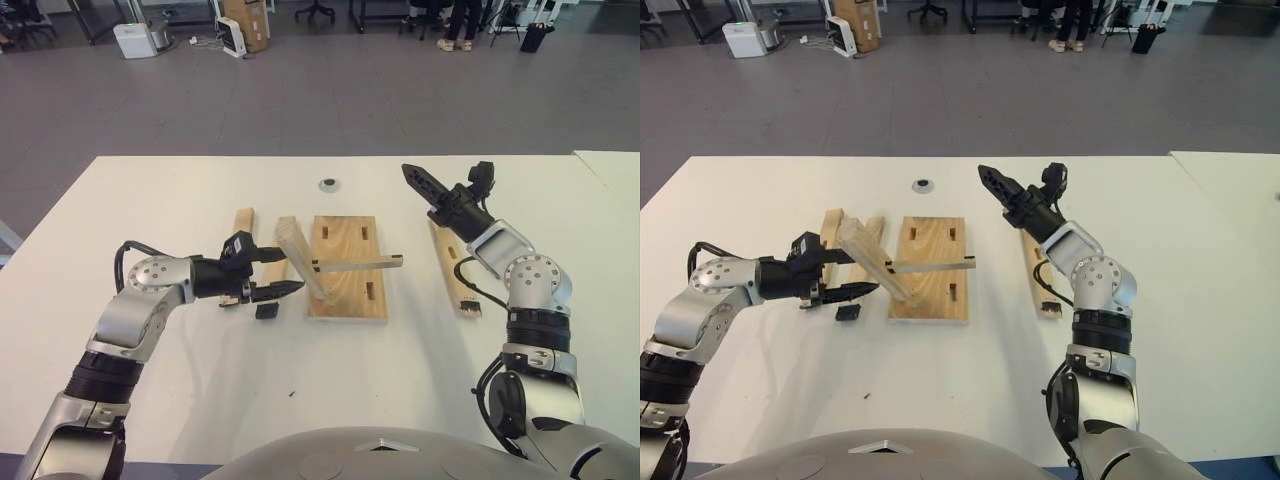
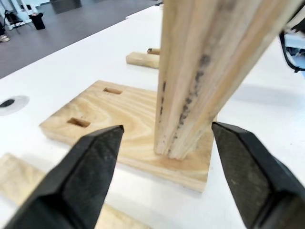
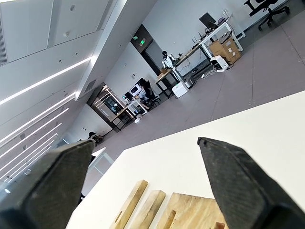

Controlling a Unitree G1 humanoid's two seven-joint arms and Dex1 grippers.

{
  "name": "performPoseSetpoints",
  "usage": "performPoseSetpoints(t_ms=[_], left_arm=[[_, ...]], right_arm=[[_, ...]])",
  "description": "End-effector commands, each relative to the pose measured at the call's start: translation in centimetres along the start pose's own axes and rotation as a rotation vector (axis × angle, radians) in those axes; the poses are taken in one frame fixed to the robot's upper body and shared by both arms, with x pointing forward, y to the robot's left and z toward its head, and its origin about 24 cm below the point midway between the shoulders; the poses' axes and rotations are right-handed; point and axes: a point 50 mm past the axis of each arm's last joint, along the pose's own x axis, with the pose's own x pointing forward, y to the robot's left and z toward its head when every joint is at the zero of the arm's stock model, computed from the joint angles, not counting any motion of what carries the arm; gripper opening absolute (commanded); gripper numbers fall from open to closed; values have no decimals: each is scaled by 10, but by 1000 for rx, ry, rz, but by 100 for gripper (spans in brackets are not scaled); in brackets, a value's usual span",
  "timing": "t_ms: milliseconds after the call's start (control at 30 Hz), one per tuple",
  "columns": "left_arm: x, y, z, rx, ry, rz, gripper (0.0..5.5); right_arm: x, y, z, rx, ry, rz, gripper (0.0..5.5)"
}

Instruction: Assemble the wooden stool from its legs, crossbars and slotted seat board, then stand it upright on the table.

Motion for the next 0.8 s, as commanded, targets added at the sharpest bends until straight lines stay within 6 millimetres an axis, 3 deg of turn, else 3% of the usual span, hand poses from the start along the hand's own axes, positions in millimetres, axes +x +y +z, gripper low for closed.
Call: performPoseSetpoints(t_ms=[33, 167, 300, 500, 600, 800], left_arm=[[-6, -9, -19, -59, 57, 276, 386], [6, -20, -32, -153, 9, 569, 386], [19, -28, -55, -241, 95, 795, 386], [38, -43, -68, -316, 187, 774, 386], [37, -45, -74, -339, 233, 798, 386], [27, -53, -98, -407, 298, 847, 279]], right_arm=[[-4, -1, 0, -6, -9, -16, 406], [-5, 0, -4, -3, 4, -21, 406], [-5, 1, -6, 1, 14, -21, 406], [-5, 1, -9, 13, 8, -41, 406], [-5, 2, -11, 18, 6, -49, 406], [-5, 1, -12, 16, -5, -64, 406]])
